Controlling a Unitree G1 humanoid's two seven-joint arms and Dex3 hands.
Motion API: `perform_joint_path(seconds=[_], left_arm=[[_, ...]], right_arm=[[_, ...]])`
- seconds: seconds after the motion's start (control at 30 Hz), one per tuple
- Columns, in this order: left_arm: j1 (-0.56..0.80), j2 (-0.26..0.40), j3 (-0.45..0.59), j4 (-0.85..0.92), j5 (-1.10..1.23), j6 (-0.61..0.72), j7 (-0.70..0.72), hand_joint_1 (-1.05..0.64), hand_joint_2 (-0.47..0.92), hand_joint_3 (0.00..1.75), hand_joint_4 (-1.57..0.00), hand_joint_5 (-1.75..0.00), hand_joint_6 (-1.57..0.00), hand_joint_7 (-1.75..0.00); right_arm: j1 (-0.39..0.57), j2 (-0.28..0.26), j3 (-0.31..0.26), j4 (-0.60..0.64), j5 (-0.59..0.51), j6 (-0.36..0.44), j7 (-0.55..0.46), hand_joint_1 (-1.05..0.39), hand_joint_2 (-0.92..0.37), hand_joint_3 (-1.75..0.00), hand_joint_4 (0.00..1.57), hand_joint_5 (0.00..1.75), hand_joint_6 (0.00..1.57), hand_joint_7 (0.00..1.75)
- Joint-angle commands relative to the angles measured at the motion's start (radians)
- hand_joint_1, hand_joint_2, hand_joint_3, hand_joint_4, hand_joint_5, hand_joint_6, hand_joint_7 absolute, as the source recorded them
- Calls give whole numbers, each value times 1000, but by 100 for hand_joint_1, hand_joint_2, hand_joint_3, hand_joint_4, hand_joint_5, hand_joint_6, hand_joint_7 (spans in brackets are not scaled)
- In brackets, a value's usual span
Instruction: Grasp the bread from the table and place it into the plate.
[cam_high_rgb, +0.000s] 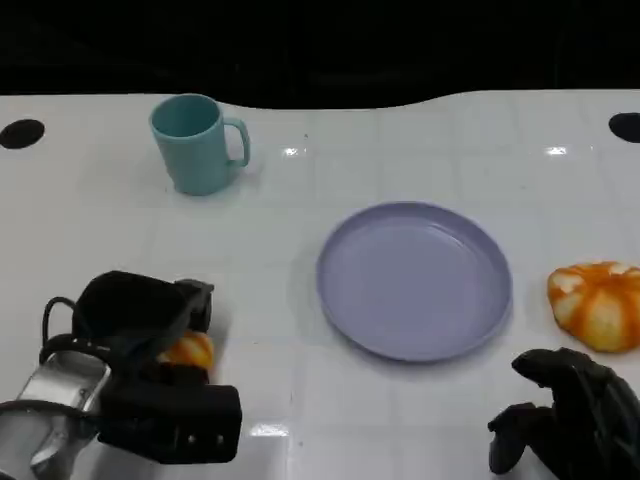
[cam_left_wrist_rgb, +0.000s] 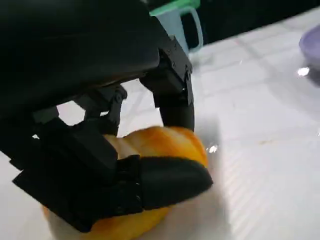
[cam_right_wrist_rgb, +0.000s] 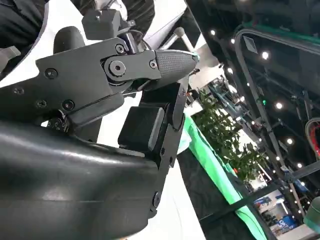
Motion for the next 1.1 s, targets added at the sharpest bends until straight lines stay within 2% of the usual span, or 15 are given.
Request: perform_joint_path(seconds=[0.03, 0.27, 0.4, 0.53, 0.57, 0.6, 0.63, 0.67, 0.73, 0.87, 1.1], left_arm=[[25, 14, -23, 78, -18, -48, 80, -72, 33, 175, -157, -172, -127, -150], [-16, 10, -55, 200, -19, -101, 216, -73, 31, 175, -157, -175, -116, -143], [-51, 3, -62, 296, -41, -174, 320, -77, 28, 175, -157, -175, -108, -144], [-65, -2, -55, 328, -60, -209, 396, -75, 25, 175, -157, -175, -106, -156], [-63, -5, -46, 327, -72, -217, 423, -71, 23, 175, -157, -175, -118, -166], [-62, -9, -38, 327, -85, -228, 448, -68, 25, 175, -157, -175, -136, -170], [-60, -11, -31, 326, -96, -239, 469, -67, 29, 175, -157, -175, -146, -172], [-57, -12, -23, 319, -110, -252, 483, -67, 40, 175, -157, -175, -153, -174], [-51, -13, -8, 305, -134, -287, 510, -73, 59, 175, -157, -175, -156, -174], [-44, -11, 16, 268, -170, -345, 522, -78, 71, 175, -157, -175, -157, -175], [-22, -7, 69, 158, -218, -348, 466, -78, 75, 175, -157, -175, -157, -175]], right_arm=[[7, -10, 1, -8, -1, -7, 0, -59, -92, -29, 157, 61, 157, 21], [10, -9, 3, -12, 1, -7, -7, -61, -92, -27, 157, 62, 157, 22], [0, -11, 0, 4, 6, -8, 4, -60, -92, -29, 157, 60, 157, 19], [-1, -12, 0, 5, 2, -10, 1, -60, -92, -29, 157, 60, 157, 19], [-1, -11, 0, 3, 3, -8, -1, -60, -92, -29, 157, 60, 157, 19], [-1, -10, 0, 1, 5, -7, -3, -60, -92, -28, 157, 61, 157, 19], [-1, -10, -1, 1, 7, -5, -2, -60, -92, -28, 157, 61, 157, 19], [-1, -11, -2, 2, 7, -4, -1, -60, -92, -27, 157, 61, 157, 19], [-2, -13, -2, 2, 6, -4, -2, -60, -92, -27, 157, 61, 157, 19], [-3, -14, -5, 6, 8, -5, 1, -60, -92, -27, 157, 61, 157, 20], [-2, -15, -4, 7, 4, -3, -2, -60, -92, -27, 157, 61, 157, 21]])
